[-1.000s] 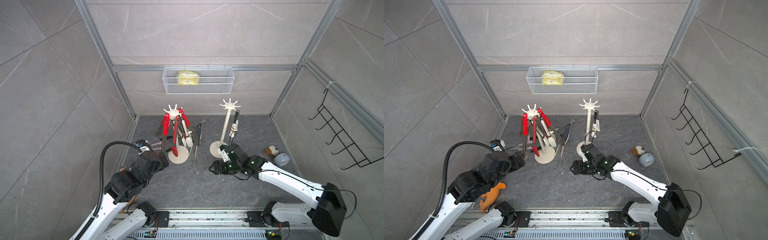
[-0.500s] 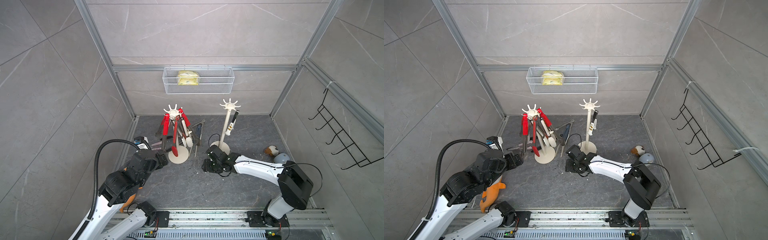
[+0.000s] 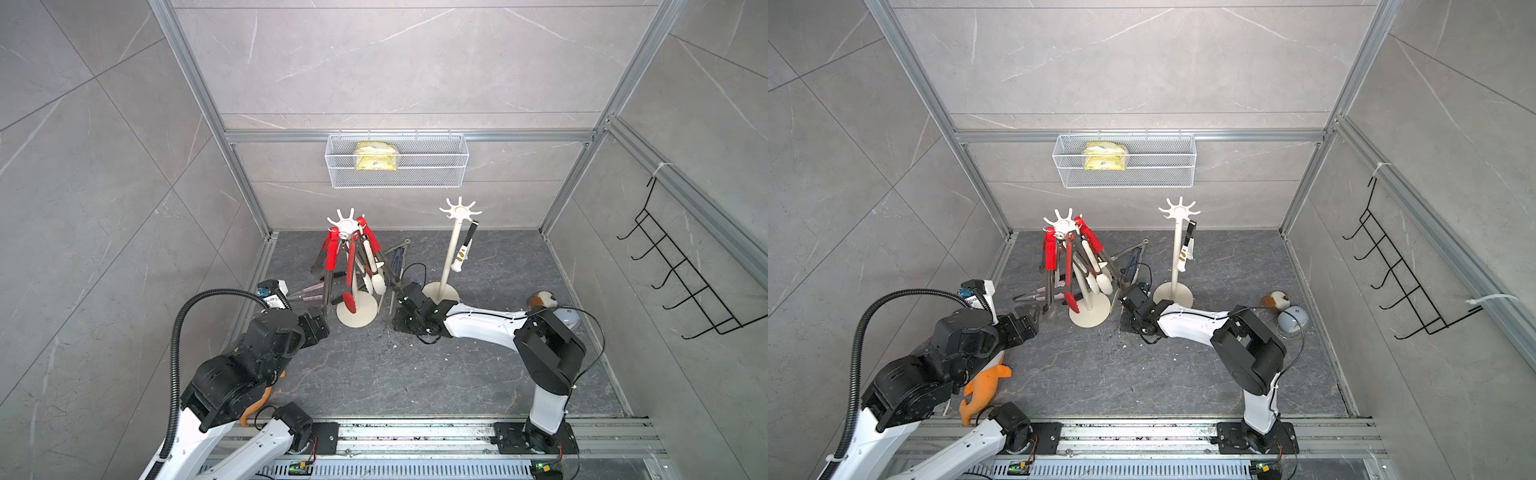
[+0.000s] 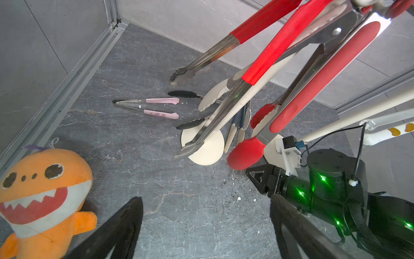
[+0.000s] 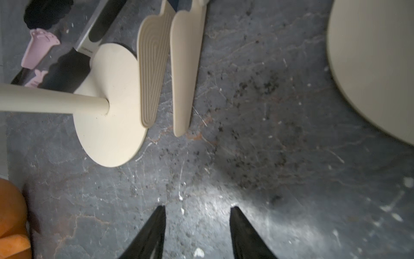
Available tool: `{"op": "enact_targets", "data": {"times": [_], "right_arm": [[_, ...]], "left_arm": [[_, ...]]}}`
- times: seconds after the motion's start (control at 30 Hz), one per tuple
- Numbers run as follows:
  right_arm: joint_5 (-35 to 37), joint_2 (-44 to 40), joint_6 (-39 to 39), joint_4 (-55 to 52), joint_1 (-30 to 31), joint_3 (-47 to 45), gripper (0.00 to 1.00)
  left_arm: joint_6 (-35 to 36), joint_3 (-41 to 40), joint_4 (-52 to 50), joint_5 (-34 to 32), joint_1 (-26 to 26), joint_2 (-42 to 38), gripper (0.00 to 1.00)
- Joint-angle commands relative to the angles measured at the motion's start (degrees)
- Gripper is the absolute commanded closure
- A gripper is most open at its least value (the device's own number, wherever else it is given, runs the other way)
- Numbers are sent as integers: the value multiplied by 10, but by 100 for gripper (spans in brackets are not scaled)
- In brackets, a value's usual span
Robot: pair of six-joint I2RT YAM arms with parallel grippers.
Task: Hang food tongs on kitchen utensil racks
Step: Move the food tongs to the center of the board.
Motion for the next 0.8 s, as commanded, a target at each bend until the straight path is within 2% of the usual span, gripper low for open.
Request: {"op": "enact_targets", "data": {"times": [0.0, 0.57, 0.77], "right_arm": [[28, 25, 14, 31, -3, 25, 53], [57, 107, 27, 53, -20, 95, 58], [73, 131, 46, 16, -23, 125, 66]], "left_arm": [[3, 8, -12, -3, 2, -12, 9], [-8, -2, -28, -4, 2, -28, 9], [-14, -11, -31, -4, 3, -38, 9]]}}
